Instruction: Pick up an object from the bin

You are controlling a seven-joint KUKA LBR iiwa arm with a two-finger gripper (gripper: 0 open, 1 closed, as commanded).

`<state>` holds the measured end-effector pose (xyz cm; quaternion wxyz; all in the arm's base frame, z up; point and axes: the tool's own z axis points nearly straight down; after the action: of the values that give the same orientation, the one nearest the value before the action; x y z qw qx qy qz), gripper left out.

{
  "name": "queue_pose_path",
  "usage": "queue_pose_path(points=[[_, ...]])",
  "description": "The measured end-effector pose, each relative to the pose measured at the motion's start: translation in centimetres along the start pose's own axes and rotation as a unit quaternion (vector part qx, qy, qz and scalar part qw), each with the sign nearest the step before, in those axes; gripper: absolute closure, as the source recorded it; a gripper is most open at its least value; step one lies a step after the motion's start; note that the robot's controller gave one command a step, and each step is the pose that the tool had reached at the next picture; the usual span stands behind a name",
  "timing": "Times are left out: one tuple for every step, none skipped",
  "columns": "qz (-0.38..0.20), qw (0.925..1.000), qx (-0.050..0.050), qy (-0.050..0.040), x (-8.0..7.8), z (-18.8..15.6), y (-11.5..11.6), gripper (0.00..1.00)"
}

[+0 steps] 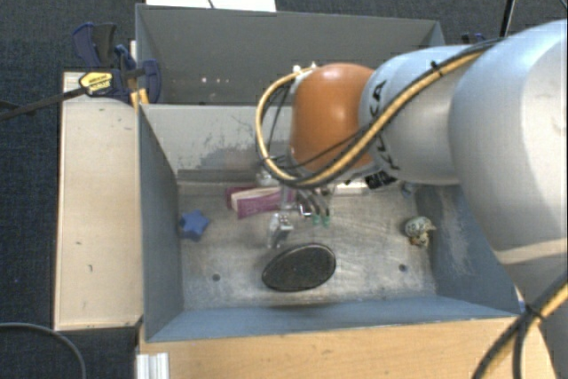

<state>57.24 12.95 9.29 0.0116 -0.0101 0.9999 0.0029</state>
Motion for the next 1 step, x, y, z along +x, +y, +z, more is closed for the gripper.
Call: queue_pose_path(points=[[-0.209,0.9779,0.000,0.0053,-1.44,0.24,1.96,0.00]])
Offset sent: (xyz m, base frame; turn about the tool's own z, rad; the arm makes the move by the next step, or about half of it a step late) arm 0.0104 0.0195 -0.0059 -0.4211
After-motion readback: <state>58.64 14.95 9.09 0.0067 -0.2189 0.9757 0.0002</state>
